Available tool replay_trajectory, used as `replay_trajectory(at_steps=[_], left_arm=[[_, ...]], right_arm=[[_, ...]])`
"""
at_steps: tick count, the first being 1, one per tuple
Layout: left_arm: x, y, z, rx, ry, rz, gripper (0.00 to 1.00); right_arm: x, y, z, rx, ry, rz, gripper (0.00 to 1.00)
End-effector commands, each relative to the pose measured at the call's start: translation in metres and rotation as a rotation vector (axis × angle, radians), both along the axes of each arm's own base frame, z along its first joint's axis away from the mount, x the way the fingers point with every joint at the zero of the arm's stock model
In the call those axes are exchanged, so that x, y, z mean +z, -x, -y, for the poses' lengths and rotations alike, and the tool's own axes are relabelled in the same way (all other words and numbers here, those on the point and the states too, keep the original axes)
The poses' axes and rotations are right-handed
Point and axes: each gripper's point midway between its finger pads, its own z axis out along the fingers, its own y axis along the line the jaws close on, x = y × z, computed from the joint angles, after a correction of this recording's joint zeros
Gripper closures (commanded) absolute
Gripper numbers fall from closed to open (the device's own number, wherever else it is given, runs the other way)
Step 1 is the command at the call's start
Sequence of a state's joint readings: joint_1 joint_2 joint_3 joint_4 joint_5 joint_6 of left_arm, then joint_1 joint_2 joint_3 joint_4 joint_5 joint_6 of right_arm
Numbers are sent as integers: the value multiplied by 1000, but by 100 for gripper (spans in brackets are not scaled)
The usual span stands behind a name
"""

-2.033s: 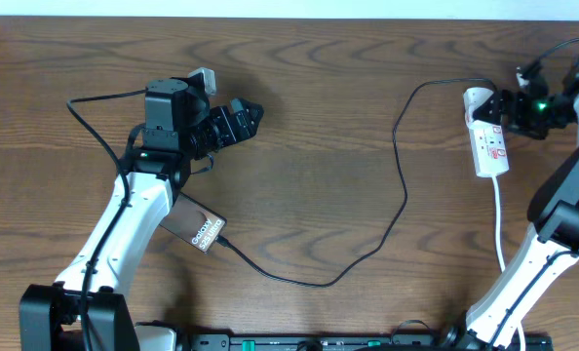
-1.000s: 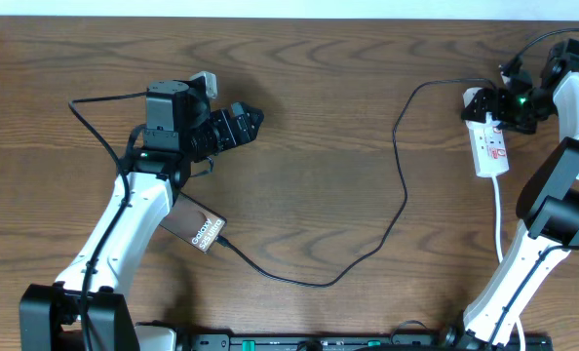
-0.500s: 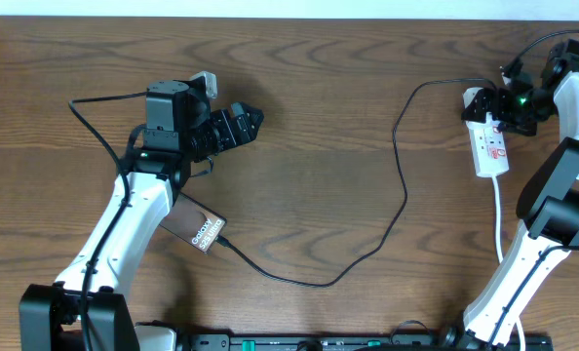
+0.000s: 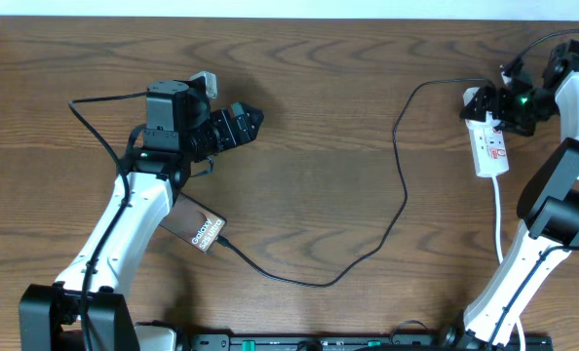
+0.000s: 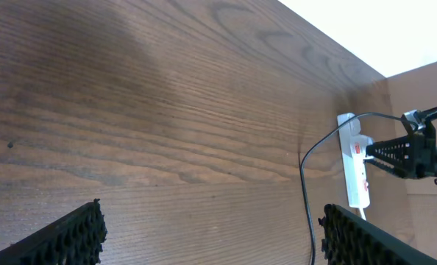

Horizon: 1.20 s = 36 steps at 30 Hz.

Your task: Plug charger to phone and switch on socket

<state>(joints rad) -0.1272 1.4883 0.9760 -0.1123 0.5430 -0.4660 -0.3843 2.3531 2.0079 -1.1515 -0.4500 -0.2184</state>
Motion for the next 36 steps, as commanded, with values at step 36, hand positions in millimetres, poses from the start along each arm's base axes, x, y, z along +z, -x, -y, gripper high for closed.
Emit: replay_trajectory(at_steps=[36], left_arm=[[17,-5,1,-6,-15,58,9]], right_arm=[[135,12,31,-255,211,-39,1]])
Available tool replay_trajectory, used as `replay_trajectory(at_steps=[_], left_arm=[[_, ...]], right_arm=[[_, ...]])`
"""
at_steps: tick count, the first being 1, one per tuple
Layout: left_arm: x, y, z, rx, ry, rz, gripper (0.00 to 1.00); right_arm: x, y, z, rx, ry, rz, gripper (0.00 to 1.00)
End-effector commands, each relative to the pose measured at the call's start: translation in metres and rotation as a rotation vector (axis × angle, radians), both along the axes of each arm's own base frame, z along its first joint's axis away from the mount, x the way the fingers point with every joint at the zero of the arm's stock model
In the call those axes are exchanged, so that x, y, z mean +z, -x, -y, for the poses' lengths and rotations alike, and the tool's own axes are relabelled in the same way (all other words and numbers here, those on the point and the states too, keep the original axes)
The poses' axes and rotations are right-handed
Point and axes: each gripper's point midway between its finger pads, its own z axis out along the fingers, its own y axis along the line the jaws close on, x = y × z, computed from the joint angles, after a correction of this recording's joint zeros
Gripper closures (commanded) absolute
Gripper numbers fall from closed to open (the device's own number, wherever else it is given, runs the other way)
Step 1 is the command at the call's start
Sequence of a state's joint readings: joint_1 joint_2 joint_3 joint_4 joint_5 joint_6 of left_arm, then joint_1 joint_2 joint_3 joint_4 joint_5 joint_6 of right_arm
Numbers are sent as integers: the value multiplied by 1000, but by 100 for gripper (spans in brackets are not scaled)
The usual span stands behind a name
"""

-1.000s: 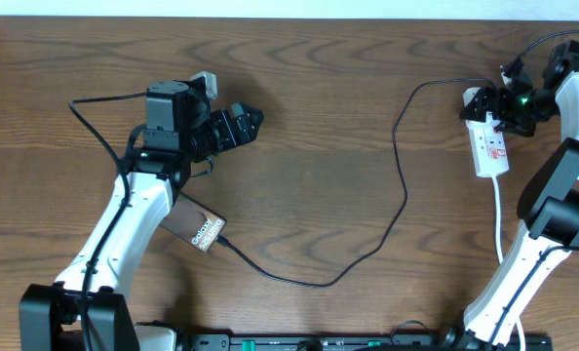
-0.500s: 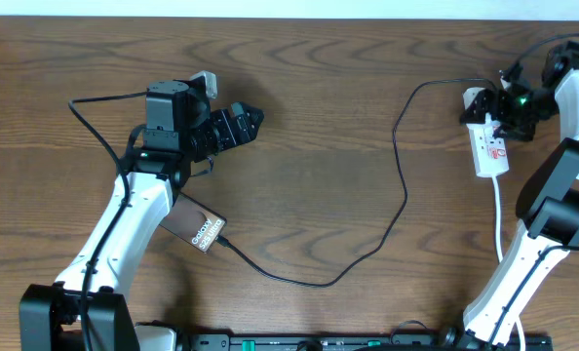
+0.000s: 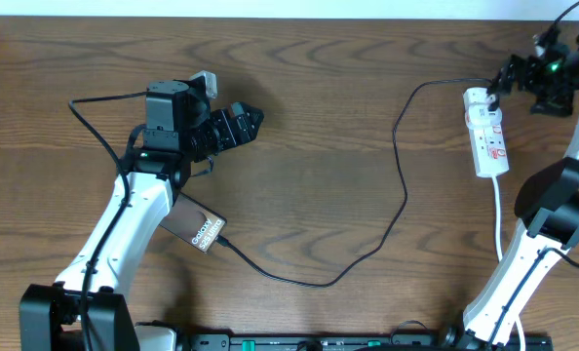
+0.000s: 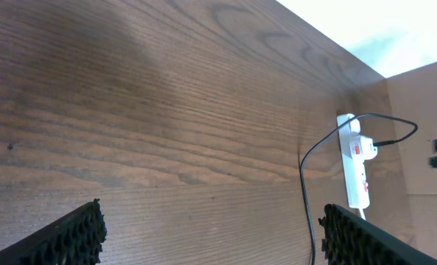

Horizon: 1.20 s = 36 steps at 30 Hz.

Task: Plug charger to phone and switch on socket
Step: 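Raise the right gripper up and away from the power strip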

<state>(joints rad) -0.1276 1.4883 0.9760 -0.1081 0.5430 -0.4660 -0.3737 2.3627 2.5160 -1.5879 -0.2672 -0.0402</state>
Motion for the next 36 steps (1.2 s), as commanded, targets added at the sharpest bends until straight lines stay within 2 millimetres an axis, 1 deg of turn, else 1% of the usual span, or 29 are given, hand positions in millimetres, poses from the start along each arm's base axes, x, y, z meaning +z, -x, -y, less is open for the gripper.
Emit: replay_trajectory(at_steps=[1,5,8,10,14,16,18,20,22,24,27,33,36], left_arm=[[16,-4,0,-6,-16,54,9],[16,-4,0,-6,-16,54,9],[16,-4,0,-6,-16,54,9],[16,-4,0,-5,-17,51,9],[11,-4,-5,23,-43,36,9],[7,-4,-10,43,-62,25,9],[7,-5,-11,48,-66,25,9],[7,-5,-11,48,-66,27,9],[7,-5,-11,48,-66,27,9],[7,-5,-11,48,-66,26,9],[7,-5,-11,48,-66,26,9],[7,-5,-11,48,-66,26,9],[7,-5,-11,48,-66,26,9]], right_arm=[[32,4,10,-92,80,29,1],[72,18,11,-147,173,70,1],[107,28,0,-137,229,133,1],[134,36,-17,-111,247,191,1],[180,53,-53,-45,322,297,4],[196,62,-73,-2,357,334,4],[205,69,-94,46,383,358,4],[212,72,-116,92,400,381,4],[213,74,-137,129,410,392,3],[212,74,-158,172,403,398,1],[204,77,-187,194,390,385,1],[183,82,-219,177,360,328,1],[170,85,-227,208,358,288,1]])
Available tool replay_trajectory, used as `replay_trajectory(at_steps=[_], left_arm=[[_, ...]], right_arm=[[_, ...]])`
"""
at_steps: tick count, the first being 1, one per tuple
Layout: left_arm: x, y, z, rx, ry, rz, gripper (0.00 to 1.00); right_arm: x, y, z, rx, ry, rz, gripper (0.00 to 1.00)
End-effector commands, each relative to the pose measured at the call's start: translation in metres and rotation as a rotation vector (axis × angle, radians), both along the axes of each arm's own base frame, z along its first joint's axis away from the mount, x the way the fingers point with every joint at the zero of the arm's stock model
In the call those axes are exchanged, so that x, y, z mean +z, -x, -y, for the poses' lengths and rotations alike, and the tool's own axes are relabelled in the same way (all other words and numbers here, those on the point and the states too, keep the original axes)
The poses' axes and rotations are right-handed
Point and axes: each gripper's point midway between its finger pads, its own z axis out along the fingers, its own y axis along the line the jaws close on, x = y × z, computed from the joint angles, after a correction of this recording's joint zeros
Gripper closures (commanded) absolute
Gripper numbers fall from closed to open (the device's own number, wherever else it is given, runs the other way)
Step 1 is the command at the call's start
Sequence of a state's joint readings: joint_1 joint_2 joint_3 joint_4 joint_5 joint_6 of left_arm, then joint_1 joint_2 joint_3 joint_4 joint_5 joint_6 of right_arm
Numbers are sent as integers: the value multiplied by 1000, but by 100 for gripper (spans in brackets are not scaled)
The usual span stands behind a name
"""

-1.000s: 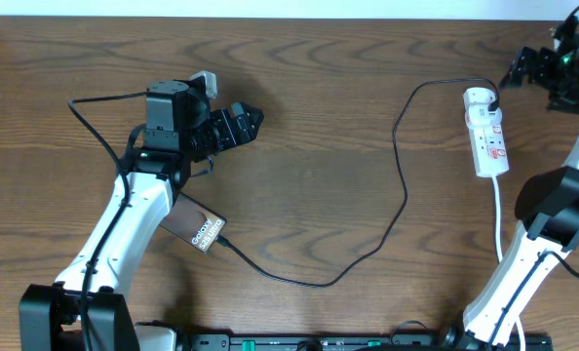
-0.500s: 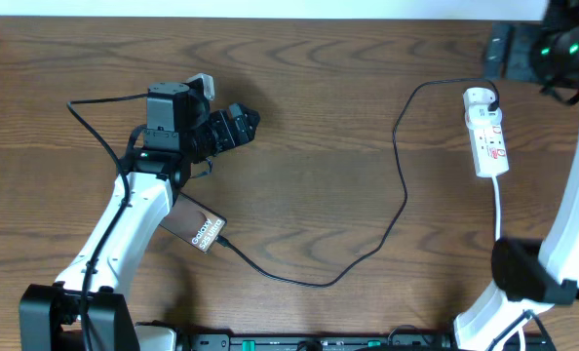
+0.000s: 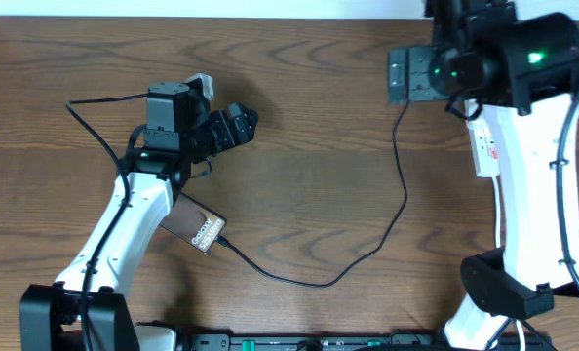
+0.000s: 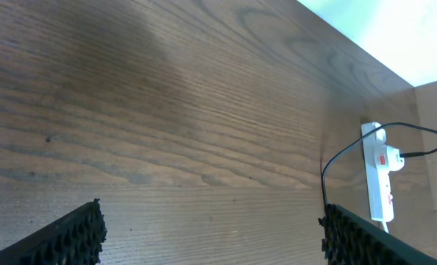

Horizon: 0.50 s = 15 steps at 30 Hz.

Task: Plug charger to phone and switch on socket
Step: 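Raise the right gripper up and away from the power strip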

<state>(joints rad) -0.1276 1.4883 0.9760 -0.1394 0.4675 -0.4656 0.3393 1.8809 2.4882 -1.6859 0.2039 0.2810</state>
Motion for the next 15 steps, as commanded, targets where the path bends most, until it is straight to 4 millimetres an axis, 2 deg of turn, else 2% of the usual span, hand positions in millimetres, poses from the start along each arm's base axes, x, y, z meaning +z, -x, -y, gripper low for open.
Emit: replay_trajectory(at_steps=[1,5,15], left_arm=[[16,-4,1,-10,-14,50,9],[16,-4,1,-10,-14,50,9],[16,-4,1,-10,-14,49,9]], right_arm=[[-16,1,-5,-36,0,-45,1],[-23,3,-8,-27,-5,-75,1],[-23,3,-8,-27,-5,-76,1]])
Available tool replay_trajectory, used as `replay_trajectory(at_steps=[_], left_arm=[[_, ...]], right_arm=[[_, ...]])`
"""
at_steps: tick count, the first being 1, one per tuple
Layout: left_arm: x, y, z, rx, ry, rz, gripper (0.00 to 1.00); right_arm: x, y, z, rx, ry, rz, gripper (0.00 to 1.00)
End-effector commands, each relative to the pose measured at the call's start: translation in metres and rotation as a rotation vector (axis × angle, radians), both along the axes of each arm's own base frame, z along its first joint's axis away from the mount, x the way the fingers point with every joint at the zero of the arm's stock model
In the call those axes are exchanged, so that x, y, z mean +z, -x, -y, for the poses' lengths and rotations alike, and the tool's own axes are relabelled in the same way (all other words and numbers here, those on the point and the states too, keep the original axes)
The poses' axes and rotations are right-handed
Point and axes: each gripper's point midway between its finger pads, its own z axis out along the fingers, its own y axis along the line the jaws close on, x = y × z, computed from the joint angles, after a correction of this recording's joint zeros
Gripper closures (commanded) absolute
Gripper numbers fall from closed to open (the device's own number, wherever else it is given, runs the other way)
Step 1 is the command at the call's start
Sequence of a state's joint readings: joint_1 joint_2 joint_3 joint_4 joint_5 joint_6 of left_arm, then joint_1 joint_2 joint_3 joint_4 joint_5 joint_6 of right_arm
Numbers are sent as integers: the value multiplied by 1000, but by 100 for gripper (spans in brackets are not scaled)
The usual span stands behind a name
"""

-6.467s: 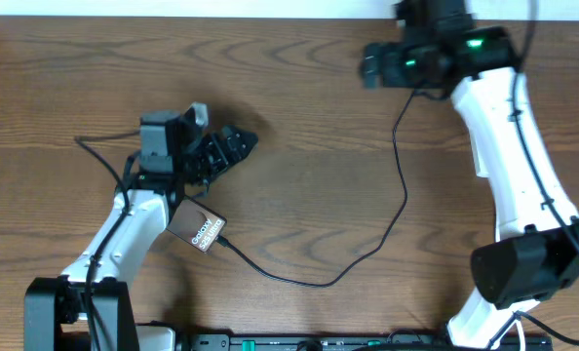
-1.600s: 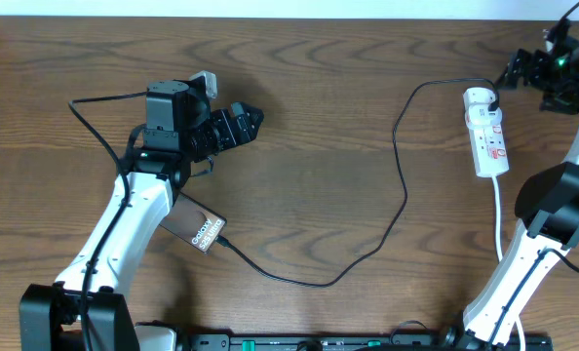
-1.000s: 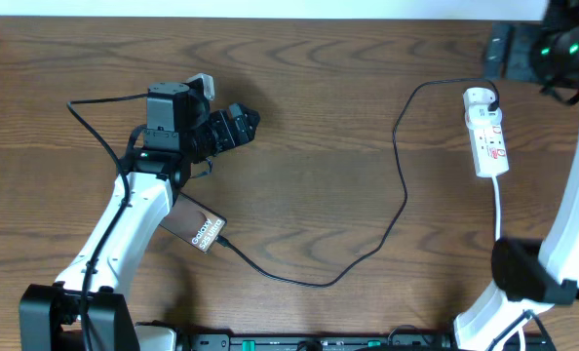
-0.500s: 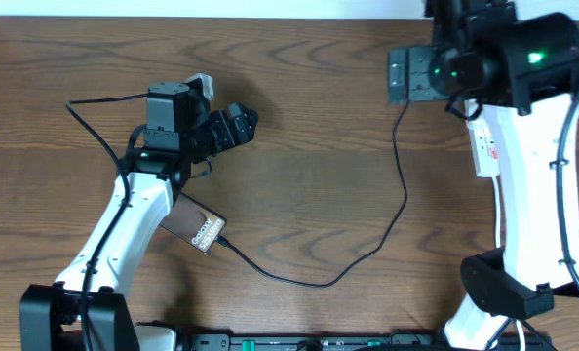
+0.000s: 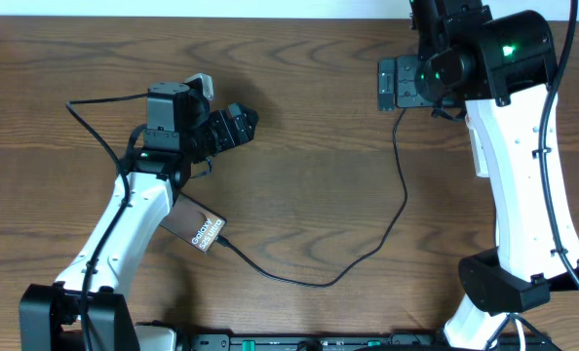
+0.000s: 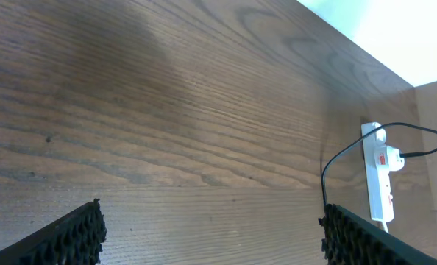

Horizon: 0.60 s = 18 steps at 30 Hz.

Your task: Plug charger to phone and switch on socket

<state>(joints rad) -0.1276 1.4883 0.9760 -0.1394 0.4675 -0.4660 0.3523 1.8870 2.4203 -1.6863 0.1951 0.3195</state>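
Note:
The brown phone (image 5: 196, 230) lies flat at the lower left, partly under my left arm, with the black charger cable (image 5: 399, 200) meeting its right corner. The cable runs up to the white power strip (image 6: 380, 184), where a plug sits beside a red switch (image 6: 385, 156). My left gripper (image 5: 241, 123) hovers over bare wood, open, with its pads (image 6: 71, 237) wide apart and nothing between them. My right gripper (image 5: 399, 83) is raised close to the overhead camera. Its arm hides most of the strip there, and its jaws cannot be made out.
The table's far edge (image 6: 351, 59) meets a light wall. A beige surface (image 6: 433, 162) borders the table beyond the strip. The left arm's own black cable (image 5: 99, 132) loops beside its wrist.
In the overhead view the raised right arm has shifted slightly to the left. The left arm, phone, cable and strip are unchanged.
First my right gripper was at the upper end of the power strip. Then it stood off the strip at the far right corner. Later the right arm was raised high under the overhead camera, covering the strip, and it stays there. The left gripper stayed open throughout.

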Motion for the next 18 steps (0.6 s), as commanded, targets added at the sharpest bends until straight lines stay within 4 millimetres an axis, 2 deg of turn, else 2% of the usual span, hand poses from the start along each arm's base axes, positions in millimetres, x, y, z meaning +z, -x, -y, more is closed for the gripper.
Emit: replay_trajectory(at_steps=[1,8,14,18], left_arm=[[16,-4,1,-10,-14,50,9],[12,1,-1,-7,-18,20,9],[-2,21,-21,62,-91,-79,9],[10,29,-42,172,-217,-1,9]], right_arm=[[-2,0,-2,-10,-5,-5,1],[-2,0,-2,-10,-4,-5,1],[-2,0,-2,-10,-5,-5,1],[-2,0,-2,-10,-5,-5,1]])
